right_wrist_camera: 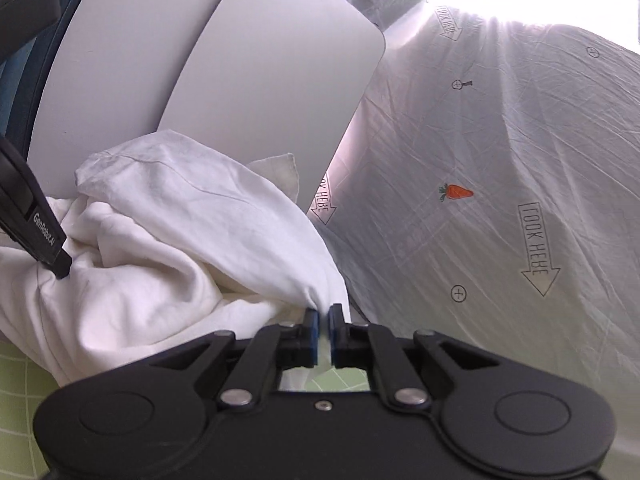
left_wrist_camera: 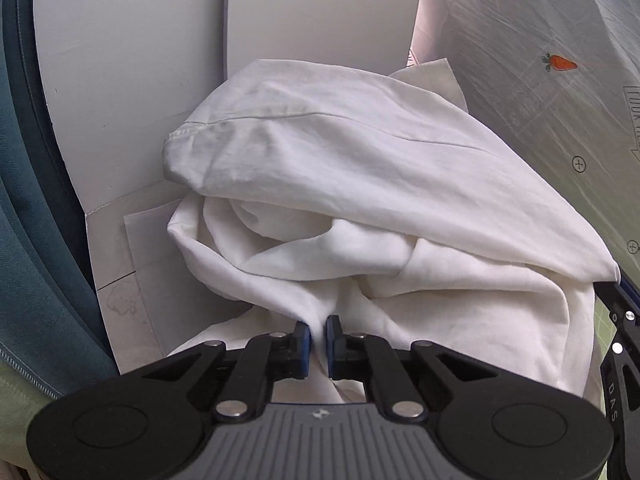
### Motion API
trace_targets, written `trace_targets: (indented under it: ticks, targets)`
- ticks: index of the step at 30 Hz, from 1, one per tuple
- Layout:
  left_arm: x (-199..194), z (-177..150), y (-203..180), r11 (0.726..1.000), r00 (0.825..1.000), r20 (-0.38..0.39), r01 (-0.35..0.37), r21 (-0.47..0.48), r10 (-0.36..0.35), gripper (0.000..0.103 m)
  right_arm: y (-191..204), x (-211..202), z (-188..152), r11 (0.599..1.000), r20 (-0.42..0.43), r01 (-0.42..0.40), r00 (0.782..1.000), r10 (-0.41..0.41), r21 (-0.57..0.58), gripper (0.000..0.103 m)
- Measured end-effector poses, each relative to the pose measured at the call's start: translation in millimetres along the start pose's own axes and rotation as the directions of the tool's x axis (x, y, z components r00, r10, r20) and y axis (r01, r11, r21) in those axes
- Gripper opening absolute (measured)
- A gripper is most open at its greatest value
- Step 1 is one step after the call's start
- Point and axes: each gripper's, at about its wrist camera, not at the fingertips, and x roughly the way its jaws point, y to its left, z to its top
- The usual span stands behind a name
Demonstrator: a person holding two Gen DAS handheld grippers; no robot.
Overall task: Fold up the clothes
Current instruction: 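Pull the white trousers out of the heap and lay them on the mat with both grippers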
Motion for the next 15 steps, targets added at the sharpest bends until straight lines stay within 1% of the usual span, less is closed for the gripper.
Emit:
trace_targets:
  ticks: [2, 4, 6, 9, 10, 12, 13, 15]
  targets:
    - [-16.4, -16.6, -17.4, 0.998, 0.998, -0.018, 0.053, 0.017, -0.053, 0.008, -22.2, -15.4, -15.0, 0.997, -0.060, 0.031, 0.998, -0.027, 0.070, 0.005]
    - [-23.2, -39.8, -37.7, 0.994, 0.994, -0.059, 0.100, 0.050, -0.097, 0.008, -45.1, -32.7, -38.2, 0.989, -0.133, 0.068, 0.990, -0.051, 0.128, 0.005]
    - [-29.5, -63.6, -60.5, 0.985, 0.985, -0.106, 0.149, 0.089, -0.140, 0.007, -68.0, -52.7, -64.2, 0.978, -0.205, 0.111, 0.976, -0.075, 0.174, 0.005]
    - [-43.5, -98.1, -102.8, 0.960, 0.964, -0.166, 0.232, 0.154, -0.207, 0.007, -103.2, -90.8, -109.6, 0.956, -0.298, 0.192, 0.947, -0.121, 0.221, 0.005]
    - [-49.3, -108.7, -117.9, 0.950, 0.957, -0.180, 0.259, 0.176, -0.228, 0.007, -115.4, -105.0, -124.8, 0.946, -0.326, 0.224, 0.935, -0.140, 0.235, 0.005]
    - [-61.0, -130.0, -148.0, 0.924, 0.940, -0.209, 0.312, 0.220, -0.268, 0.006, -142.7, -136.5, -155.3, 0.918, -0.380, 0.305, 0.904, -0.195, 0.254, 0.005]
    - [-66.8, -140.6, -163.0, 0.909, 0.931, -0.224, 0.339, 0.241, -0.287, 0.006, -156.6, -151.8, -168.8, 0.902, -0.401, 0.353, 0.885, -0.236, 0.248, 0.004]
    - [-79.4, -161.1, -192.4, 0.881, 0.916, -0.245, 0.380, 0.282, -0.317, 0.006, -184.4, -182.5, -195.8, 0.865, -0.442, 0.446, 0.840, -0.315, 0.231, 0.003]
